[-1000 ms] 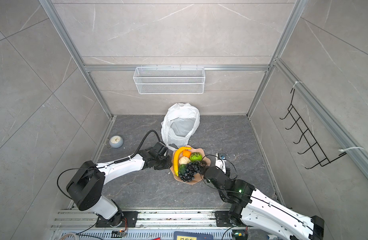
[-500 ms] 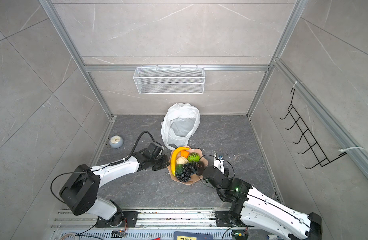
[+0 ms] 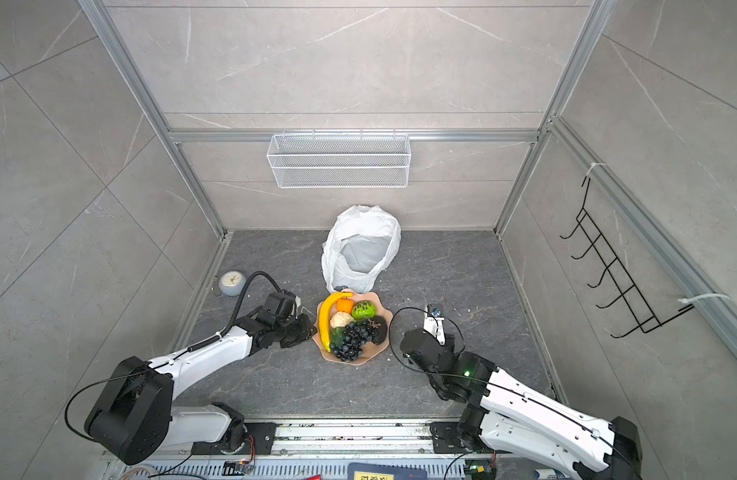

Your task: Take the fake fruits out of the plastic bag

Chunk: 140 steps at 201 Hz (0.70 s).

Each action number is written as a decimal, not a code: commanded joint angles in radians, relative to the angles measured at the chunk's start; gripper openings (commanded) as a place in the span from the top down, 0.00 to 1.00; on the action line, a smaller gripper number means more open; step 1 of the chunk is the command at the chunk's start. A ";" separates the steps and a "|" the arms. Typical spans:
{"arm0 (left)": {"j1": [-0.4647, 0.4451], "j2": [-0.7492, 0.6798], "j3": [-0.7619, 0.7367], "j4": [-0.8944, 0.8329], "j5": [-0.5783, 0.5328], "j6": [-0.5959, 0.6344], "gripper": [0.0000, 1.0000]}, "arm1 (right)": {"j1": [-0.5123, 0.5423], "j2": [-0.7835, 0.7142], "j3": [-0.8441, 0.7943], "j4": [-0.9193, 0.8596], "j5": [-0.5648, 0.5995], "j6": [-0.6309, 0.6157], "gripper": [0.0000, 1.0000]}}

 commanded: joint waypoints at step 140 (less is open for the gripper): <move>0.013 -0.504 0.125 -0.146 -0.657 0.289 0.00 | -0.052 0.210 0.383 -0.162 0.203 -0.210 0.00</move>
